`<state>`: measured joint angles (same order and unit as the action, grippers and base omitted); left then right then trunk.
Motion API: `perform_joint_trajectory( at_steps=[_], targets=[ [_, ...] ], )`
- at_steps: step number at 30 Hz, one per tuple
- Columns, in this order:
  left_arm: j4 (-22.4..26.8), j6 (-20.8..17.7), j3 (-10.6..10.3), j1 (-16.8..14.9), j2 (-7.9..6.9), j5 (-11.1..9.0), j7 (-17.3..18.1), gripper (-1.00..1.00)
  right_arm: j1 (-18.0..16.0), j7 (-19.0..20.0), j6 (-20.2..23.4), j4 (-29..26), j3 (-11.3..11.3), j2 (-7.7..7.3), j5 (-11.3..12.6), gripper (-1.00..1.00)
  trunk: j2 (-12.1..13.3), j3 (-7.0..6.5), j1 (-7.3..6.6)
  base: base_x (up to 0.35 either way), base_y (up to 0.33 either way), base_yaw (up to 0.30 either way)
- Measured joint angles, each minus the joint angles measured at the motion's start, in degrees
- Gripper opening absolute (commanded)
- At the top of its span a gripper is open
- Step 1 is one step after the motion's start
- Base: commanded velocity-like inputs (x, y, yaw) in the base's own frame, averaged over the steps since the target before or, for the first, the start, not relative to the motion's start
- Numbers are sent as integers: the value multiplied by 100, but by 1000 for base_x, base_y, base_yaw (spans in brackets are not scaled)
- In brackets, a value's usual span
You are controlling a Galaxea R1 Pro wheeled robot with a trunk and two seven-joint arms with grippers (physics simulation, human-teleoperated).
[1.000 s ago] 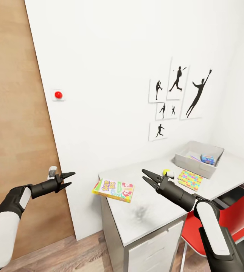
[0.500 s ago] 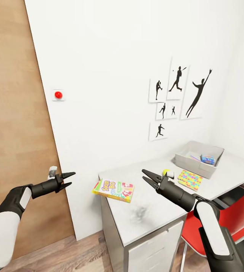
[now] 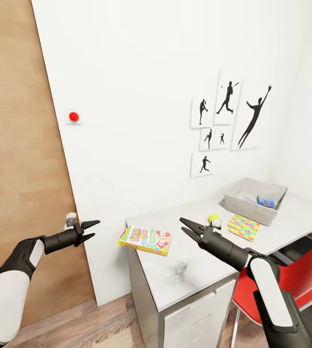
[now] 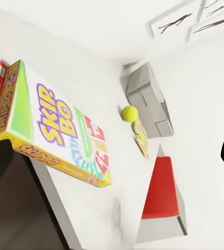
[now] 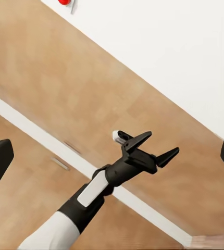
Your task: Put all the toys in the child's room - the three board games (two on the bed and one on the table), the two jigsaw puzzles on the table, and the tennis ball on the table - inside the toy box on the table in the child's room.
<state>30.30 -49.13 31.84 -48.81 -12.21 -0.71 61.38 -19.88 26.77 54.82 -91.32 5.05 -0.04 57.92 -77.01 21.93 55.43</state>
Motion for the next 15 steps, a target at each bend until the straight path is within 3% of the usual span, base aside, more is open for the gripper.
perform_joint_trajectory(
  at_steps=[4,7,9,15],
  targets=[
    [-4,5,-2,0,149,0,-16,100,-218,-454,149,0,-27,1,53,100,-161,72,88,0,0,0],
    [-6,112,-7,0,229,4,-58,100,-893,-1176,347,29,-53,48,125,100,-281,125,154,0,0,0],
    [-6,215,-7,0,248,6,-69,100,-1233,-1595,390,64,-54,80,174,100,-361,161,198,0,0,0],
    [-125,291,16,0,243,2,-67,100,-1740,-2245,421,144,-53,56,469,100,-602,269,330,0,0,0]
  ],
)
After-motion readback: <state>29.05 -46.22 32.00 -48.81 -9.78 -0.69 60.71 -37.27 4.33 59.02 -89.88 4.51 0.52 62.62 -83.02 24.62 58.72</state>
